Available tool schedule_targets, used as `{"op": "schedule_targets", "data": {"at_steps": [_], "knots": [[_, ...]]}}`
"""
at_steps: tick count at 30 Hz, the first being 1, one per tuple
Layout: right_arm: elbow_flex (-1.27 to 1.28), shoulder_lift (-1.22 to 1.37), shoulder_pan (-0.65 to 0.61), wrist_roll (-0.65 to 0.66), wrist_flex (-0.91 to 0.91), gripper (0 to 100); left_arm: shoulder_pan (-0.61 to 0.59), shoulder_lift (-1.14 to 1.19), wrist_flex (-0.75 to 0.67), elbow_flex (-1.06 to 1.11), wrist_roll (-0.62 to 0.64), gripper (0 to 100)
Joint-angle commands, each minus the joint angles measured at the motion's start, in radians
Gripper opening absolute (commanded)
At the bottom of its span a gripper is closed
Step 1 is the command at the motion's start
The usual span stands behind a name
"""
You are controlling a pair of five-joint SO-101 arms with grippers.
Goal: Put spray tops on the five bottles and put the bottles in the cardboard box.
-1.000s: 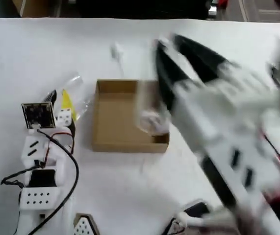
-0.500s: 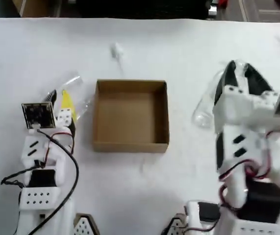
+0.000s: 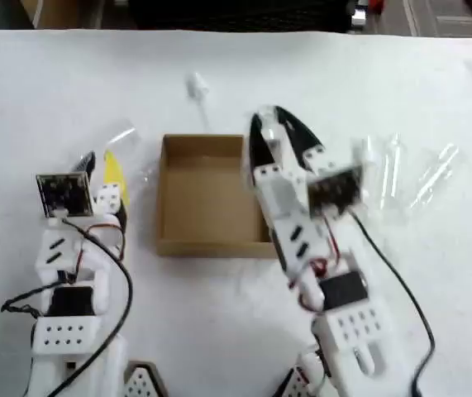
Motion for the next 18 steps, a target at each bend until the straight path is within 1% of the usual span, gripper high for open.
{"op": "schedule_targets", "data": {"at_steps": [1,3,5,14,18], "knots": [[-0.009,0.308,0.008,0.023,-0.283,1.5,-0.001,0.004,-0.029,-0.009,-0.008,9],[-0.009,0.423,0.01,0.026,-0.389,1.5,-0.001,0.004,-0.029,-0.009,-0.008,9],[-0.021,0.515,0.012,0.026,-0.456,1.5,-0.001,0.004,-0.029,-0.009,-0.008,9],[-0.127,0.702,0.064,0.026,-0.464,1.5,0.001,0.004,-0.029,-0.009,-0.008,9],[-0.216,0.806,0.077,0.026,-0.464,1.6,0.001,0.004,-0.029,-0.009,-0.008,9]]}}
